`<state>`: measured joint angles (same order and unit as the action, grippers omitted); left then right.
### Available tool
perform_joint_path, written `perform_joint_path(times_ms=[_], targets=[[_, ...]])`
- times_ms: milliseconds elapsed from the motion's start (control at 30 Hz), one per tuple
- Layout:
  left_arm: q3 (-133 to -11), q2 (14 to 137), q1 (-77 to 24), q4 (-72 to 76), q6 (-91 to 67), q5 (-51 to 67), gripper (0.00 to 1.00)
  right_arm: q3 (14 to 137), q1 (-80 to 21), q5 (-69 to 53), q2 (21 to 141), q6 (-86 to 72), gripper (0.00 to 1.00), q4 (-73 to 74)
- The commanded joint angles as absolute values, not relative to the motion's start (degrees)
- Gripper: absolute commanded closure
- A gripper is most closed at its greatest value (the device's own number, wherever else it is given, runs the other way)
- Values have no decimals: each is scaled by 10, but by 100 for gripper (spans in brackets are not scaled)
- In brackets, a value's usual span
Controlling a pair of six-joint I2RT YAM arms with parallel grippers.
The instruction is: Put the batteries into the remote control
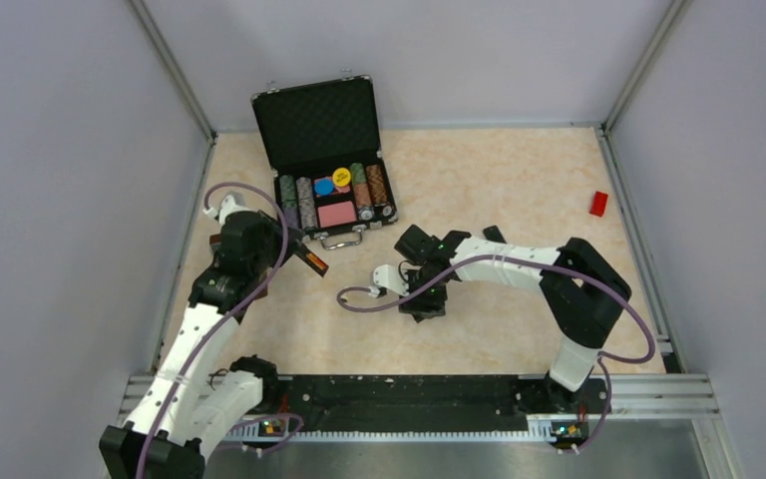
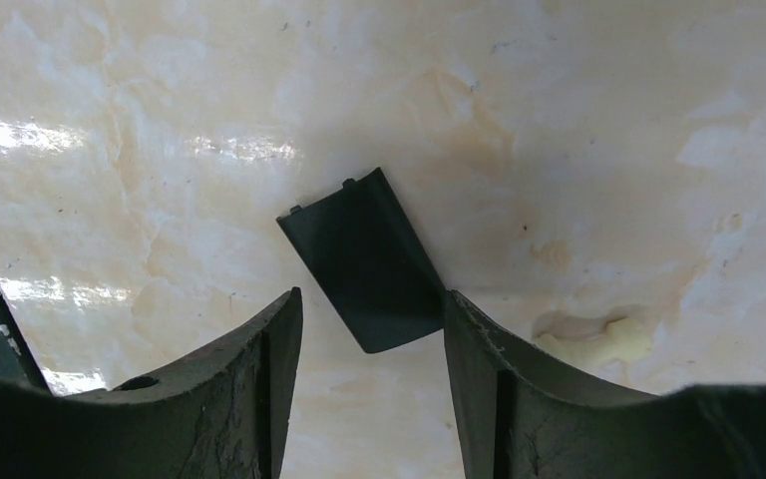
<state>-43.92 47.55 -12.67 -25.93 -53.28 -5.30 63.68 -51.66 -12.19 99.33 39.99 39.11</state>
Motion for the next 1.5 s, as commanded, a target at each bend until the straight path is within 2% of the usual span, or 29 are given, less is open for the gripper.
perform_joint_path(times_ms=[0, 267, 633, 733, 1000, 1200, 1367, 1467], targets=[[-454, 482, -116, -218, -521, -27, 100, 676, -523, -153, 1008, 426, 47, 417], [-444, 479, -107, -215, -521, -18, 100, 667, -522, -114, 1037, 434, 48, 402], [-431, 475, -103, -207, -526, -8, 100, 585, -528, -90, 991, 403, 49, 319], [-426, 475, -102, -200, -530, -3, 100, 597, -528, -105, 994, 377, 53, 328], [-386, 476, -102, -119, -517, 116, 100, 609, -530, -191, 1001, 210, 66, 324], [-349, 484, -102, -83, -528, 141, 100, 598, -551, -118, 994, 96, 75, 310], [-331, 512, -103, -63, -531, 165, 100, 581, -558, -49, 980, 7, 91, 281], [-308, 524, -103, -26, -537, 184, 100, 559, -559, -27, 945, -51, 93, 259]])
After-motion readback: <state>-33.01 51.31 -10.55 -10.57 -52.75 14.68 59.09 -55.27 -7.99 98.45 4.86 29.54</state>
